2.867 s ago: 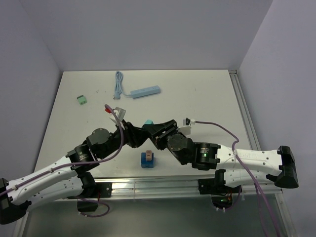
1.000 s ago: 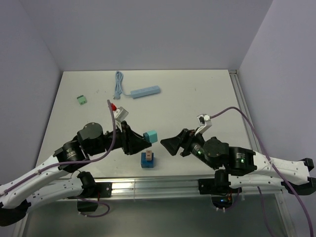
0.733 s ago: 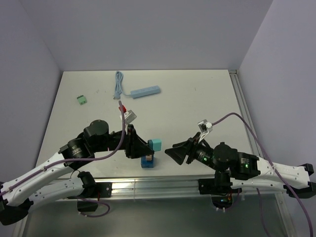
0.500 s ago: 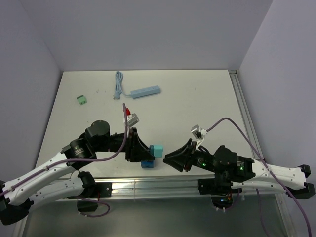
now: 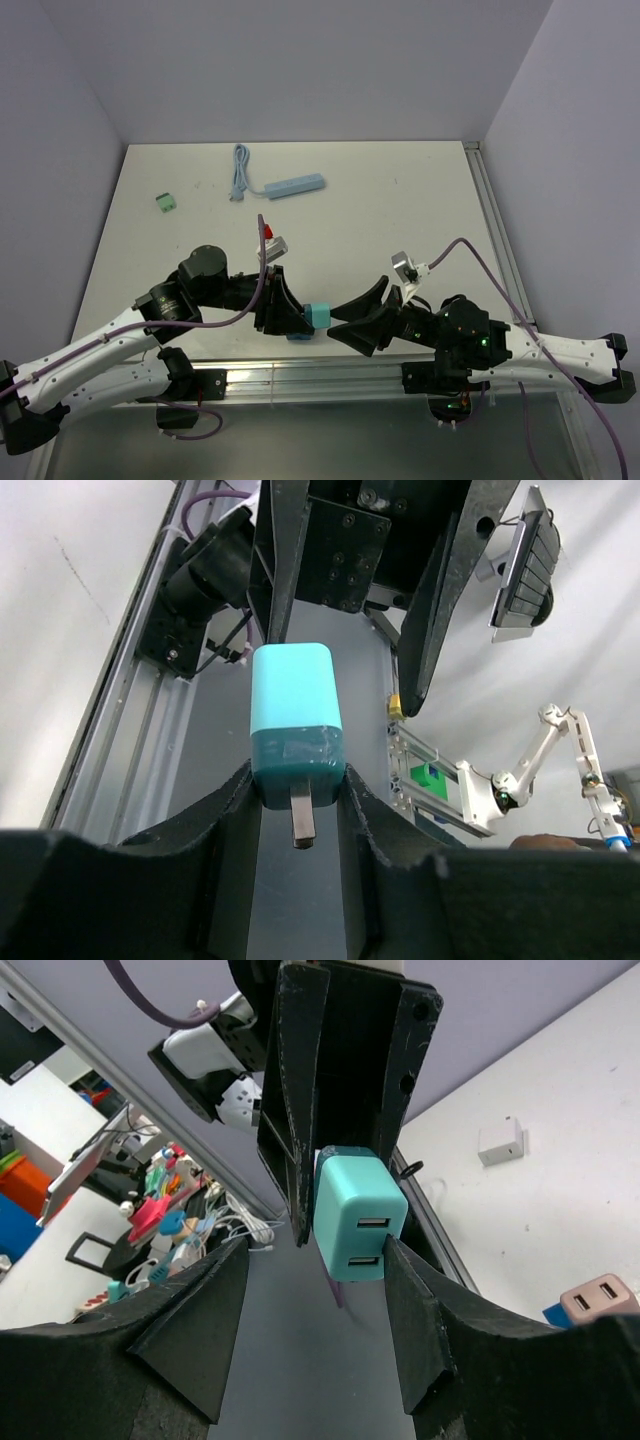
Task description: Insert the plug
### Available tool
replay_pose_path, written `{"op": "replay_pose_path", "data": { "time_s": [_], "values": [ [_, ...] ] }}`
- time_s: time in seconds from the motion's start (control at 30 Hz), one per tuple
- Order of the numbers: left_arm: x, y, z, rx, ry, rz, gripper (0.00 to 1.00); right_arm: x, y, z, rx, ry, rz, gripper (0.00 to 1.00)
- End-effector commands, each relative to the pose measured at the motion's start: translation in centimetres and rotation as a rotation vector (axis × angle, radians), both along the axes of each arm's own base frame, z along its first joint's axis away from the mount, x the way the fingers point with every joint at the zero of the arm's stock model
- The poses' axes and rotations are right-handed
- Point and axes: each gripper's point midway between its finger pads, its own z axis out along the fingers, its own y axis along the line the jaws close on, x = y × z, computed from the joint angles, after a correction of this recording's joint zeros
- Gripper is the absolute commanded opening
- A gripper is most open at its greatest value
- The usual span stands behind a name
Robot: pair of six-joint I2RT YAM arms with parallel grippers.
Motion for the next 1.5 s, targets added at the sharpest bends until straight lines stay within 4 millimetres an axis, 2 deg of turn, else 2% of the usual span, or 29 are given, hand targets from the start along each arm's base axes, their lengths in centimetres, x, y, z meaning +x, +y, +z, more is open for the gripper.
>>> {"op": "replay_pose_path", "data": {
  "time_s": [0.0,0.3,0.5,0.7,0.97,1.3,1.43,1.47],
  "values": [
    [-0.6,-0.1,2.2,-0.098,-0.051,-0.043,0.00,-0.2,0.4,1.0,0.046,-0.030,0.017,0.63],
    [-0.7,0.1,2.7,-0.110,-0.059,-0.044,0.00,0.5,0.4,-0.2,0.011,0.008,-0.023,0.61],
    [-0.9,-0.1,2.6,-0.110,-0.055,-0.067,0.00,-0.2,0.3,0.2,0.033,0.003,0.013,0.60],
    [-1.0,-0.2,2.7,-0.115,-0.056,-0.078,0.00,0.1,0.8,0.0,0.012,0.027,0.004,0.59],
    [-1.4,-0.3,1.9,-0.108,-0.038,-0.112,0.01,-0.1,1.2,1.2,0.058,0.027,0.024,0.56],
    [-1.6,-0.2,1.1,-0.100,-0.034,-0.126,0.00,-0.2,1.9,1.7,0.070,0.026,0.035,0.54],
    [-1.7,-0.1,1.2,-0.107,-0.038,-0.132,0.00,-0.7,2.5,1.6,0.058,0.018,0.072,0.43],
    [-1.8,-0.1,1.3,-0.109,-0.038,-0.134,0.00,-0.8,2.5,1.7,0.062,0.016,0.075,0.35]
  ]
}}
